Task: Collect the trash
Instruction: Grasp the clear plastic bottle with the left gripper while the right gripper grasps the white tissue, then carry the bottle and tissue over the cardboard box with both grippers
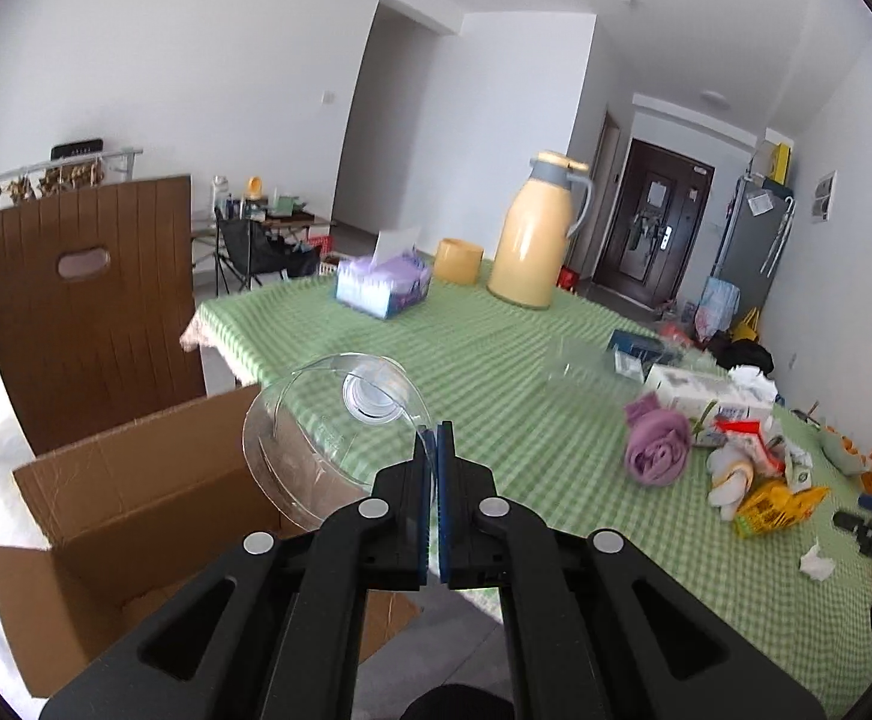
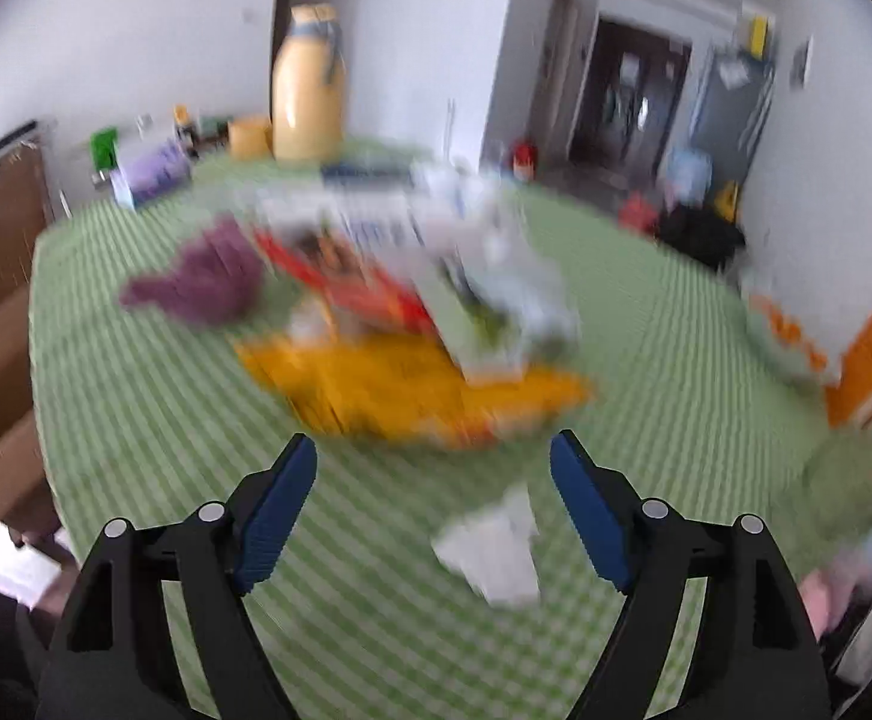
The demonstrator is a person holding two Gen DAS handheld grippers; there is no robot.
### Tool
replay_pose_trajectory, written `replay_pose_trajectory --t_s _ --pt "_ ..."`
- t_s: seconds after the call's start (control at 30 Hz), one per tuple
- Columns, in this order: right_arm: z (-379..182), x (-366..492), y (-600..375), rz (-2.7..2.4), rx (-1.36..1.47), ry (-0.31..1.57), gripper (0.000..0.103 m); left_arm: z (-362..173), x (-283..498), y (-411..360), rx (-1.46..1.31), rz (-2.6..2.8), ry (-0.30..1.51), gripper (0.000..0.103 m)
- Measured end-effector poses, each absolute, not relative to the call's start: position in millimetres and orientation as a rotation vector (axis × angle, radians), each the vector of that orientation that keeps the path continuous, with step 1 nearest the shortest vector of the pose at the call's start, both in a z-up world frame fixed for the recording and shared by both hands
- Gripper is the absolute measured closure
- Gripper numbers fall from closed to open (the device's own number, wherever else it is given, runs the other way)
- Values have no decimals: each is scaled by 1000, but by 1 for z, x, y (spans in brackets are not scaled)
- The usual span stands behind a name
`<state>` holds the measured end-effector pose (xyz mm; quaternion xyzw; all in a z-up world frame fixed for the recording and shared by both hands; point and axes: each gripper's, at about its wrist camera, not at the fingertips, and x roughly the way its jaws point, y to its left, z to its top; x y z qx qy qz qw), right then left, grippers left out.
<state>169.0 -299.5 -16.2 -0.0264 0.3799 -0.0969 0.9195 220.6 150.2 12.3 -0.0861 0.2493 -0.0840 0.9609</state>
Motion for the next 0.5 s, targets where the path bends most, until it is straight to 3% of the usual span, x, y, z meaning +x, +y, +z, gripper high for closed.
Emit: replay_pose_trajectory --t_s 0.07,0.13,0.37,0.5 --pt "-45 174 -309 -216 -44 868 31 4 223 153 -175 -168 529 103" --pt "-66 178 -314 -228 -40 916 44 1 224 155 -173 -167 537 103" --pt "-82 179 -336 -211 81 911 50 0 219 148 -161 -166 531 103" --pt "-79 176 -348 -229 126 911 81 -3 220 145 -166 -168 543 103"
